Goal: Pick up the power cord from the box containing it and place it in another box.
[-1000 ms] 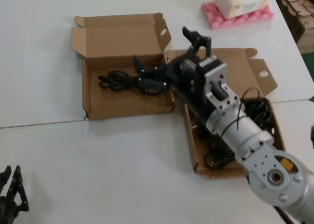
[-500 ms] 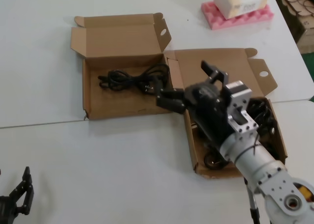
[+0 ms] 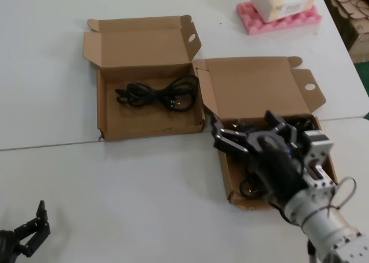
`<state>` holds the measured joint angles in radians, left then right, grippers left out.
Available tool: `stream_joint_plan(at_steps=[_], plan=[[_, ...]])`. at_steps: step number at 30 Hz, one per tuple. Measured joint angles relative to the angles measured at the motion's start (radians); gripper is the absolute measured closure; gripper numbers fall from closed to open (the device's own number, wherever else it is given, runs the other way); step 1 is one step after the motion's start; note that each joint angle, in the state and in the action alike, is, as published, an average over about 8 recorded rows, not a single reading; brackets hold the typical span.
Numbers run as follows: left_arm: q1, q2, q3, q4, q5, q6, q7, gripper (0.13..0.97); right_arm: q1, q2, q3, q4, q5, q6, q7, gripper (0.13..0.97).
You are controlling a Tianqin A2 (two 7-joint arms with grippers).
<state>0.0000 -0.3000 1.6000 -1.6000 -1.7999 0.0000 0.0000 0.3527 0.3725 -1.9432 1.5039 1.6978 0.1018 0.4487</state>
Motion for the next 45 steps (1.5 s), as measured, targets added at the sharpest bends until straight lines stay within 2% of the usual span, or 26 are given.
stream_joint_plan(at_steps=[1, 9, 13, 21, 30, 45], plan=[[0.000, 0.000, 0.000, 0.000, 0.000, 0.000, 0.000, 0.419, -0.015, -0.003, 0.015, 0.004, 0.004, -0.004, 0.000, 0.129], [0.000, 0.000, 0.000, 0.000, 0.000, 0.000, 0.000, 0.257, -0.139, -0.029, 0.136, 0.038, 0.040, -0.040, 0.000, 0.129], [0.000, 0.000, 0.000, 0.000, 0.000, 0.000, 0.000, 0.257, -0.201, -0.041, 0.196, 0.055, 0.058, -0.058, 0.000, 0.129], [0.000, 0.000, 0.000, 0.000, 0.000, 0.000, 0.000, 0.161, -0.301, -0.062, 0.293, 0.082, 0.087, -0.087, 0.000, 0.129], [0.000, 0.000, 0.000, 0.000, 0.000, 0.000, 0.000, 0.132, -0.314, -0.064, 0.305, 0.085, 0.091, -0.091, 0.000, 0.129], [0.000, 0.000, 0.000, 0.000, 0.000, 0.000, 0.000, 0.132, -0.314, -0.064, 0.305, 0.085, 0.091, -0.091, 0.000, 0.129]])
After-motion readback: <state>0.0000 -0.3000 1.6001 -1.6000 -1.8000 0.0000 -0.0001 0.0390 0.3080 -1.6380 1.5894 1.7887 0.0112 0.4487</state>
